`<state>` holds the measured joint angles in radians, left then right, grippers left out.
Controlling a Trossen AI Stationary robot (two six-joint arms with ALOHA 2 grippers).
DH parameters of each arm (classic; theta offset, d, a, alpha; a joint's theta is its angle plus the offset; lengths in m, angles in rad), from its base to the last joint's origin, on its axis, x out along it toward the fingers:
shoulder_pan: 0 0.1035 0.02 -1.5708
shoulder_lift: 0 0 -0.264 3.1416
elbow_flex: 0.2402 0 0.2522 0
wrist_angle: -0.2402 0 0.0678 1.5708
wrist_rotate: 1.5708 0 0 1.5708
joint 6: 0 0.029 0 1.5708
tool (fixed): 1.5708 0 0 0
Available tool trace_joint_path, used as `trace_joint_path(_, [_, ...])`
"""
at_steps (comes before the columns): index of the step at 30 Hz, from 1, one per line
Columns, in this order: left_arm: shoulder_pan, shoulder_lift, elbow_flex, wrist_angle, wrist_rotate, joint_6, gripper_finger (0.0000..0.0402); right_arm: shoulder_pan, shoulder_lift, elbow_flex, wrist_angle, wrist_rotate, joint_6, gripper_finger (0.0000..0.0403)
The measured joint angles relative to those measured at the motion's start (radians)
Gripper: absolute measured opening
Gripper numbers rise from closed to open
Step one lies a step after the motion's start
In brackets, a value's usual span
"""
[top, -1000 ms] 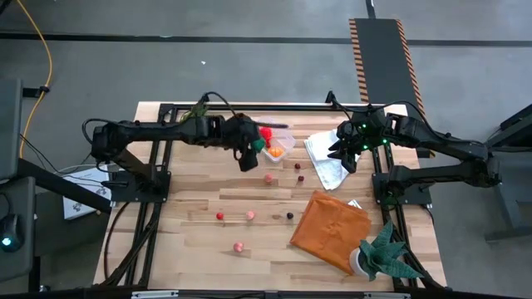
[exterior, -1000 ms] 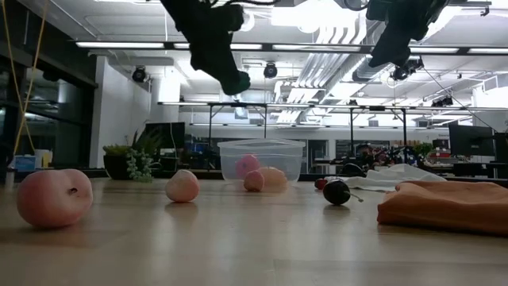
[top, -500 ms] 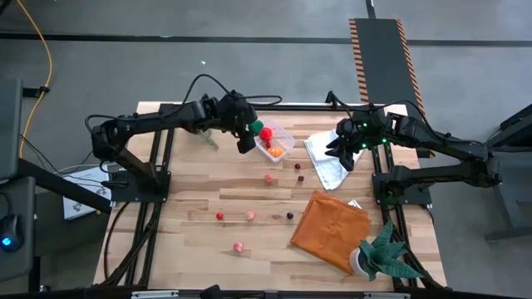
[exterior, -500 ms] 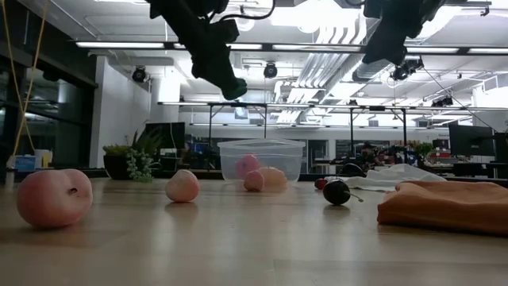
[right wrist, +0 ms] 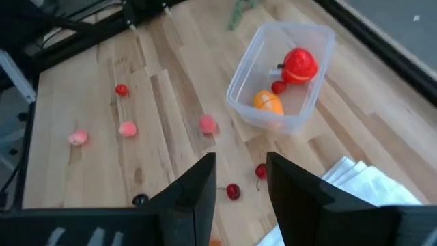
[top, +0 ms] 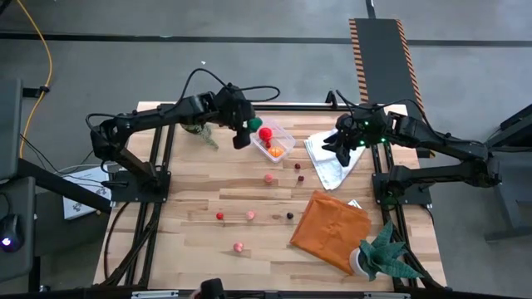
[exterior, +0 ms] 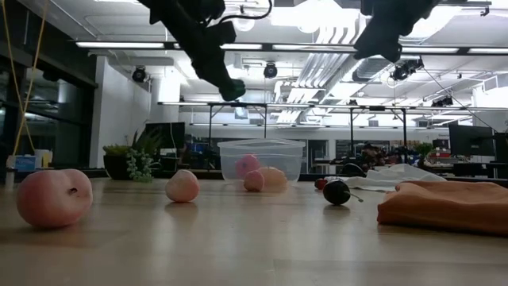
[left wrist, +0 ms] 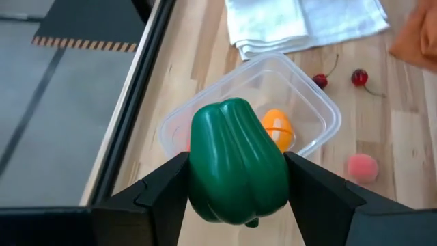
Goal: Pick and placing Produce into tupperware
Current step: Put the green bell pepper into the transparent bin
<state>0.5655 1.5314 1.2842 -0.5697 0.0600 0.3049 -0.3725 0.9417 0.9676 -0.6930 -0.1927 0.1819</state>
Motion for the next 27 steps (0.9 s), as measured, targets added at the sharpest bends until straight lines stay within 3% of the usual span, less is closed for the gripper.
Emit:
trace_joint_path(8, [0.0,0.0,0.0,0.02,0.0,0.114,0.0214,0.0,0.0,0.0,0.029,0.035,0.047,0.0119])
trace_joint_path(15, [-0.001,0.0,0.0,0.111,0.0,0.118,0.0214,0.0,0.0,0.0,0.029,0.058,0.083,0.0119])
trace_joint_path(27, [-0.001,0.0,0.0,0.111,-0.001,0.11,0.0214,0.0,0.0,0.0,0.03,0.068,0.099,0.0119])
